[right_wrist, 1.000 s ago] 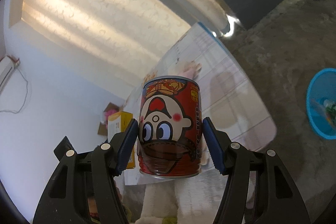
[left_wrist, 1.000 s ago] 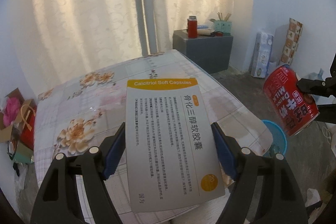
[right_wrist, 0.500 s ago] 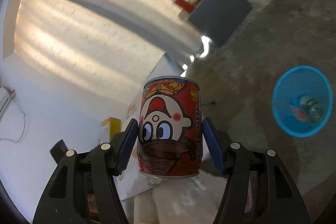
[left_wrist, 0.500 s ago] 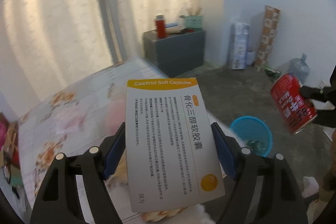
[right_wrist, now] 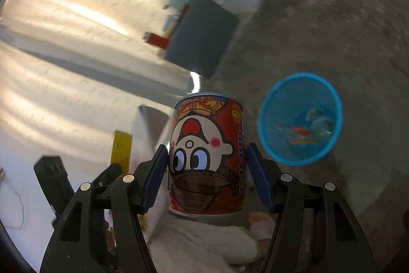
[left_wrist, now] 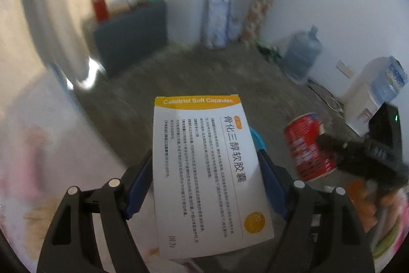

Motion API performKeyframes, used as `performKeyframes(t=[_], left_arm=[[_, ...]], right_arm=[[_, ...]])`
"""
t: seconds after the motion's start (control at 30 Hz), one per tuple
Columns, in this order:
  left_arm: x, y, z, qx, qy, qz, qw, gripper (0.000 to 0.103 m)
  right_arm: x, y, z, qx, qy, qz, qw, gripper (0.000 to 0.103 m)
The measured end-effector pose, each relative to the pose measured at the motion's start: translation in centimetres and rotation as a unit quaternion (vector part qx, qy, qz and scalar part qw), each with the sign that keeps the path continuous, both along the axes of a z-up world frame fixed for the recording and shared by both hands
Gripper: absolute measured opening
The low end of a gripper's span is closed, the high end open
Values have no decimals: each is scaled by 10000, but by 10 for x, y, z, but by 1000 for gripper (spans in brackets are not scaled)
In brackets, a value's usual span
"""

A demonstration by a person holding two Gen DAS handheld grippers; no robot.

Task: Collect trash
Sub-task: 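Open the left tool over the basket dropping the box while the right tool drops the can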

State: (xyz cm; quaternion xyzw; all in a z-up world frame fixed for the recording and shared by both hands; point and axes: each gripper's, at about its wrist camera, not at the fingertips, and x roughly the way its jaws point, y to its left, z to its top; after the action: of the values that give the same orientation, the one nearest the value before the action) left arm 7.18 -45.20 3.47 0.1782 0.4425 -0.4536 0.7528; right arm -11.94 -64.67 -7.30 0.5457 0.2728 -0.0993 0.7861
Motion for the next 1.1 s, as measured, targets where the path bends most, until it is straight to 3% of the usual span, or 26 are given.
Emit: performKeyframes(t=[0.2,0.3,0.43,0.5,0.6,0.73,1.1], left_arm=[[2,-84,-83,831,608,-21,9947,76],[11,-112,-119,1038,1076,84,9887,76],[28,-142,-160,1280,1354,204,9823,77],[38,-148,-179,1428,1448,308,9786,84],[51,-146,-195,1528,1488,593,9752,85],[66,-128,-192,1382,1585,939,9731,85],[49,-80,-118,599,1031,770,9899,85]], right_arm=[[8,-25,-58,407,570,-87,9975,59],[30,-36,-83,489,905,-59,9947,59],[58,-48,-111,487,1305,67,9902,59],[76,-52,-127,462,1550,147,9867,59],[94,-53,-149,509,1780,264,9824,61],[98,-52,-163,478,1946,296,9793,61],[78,-55,-152,169,1951,129,9805,62]])
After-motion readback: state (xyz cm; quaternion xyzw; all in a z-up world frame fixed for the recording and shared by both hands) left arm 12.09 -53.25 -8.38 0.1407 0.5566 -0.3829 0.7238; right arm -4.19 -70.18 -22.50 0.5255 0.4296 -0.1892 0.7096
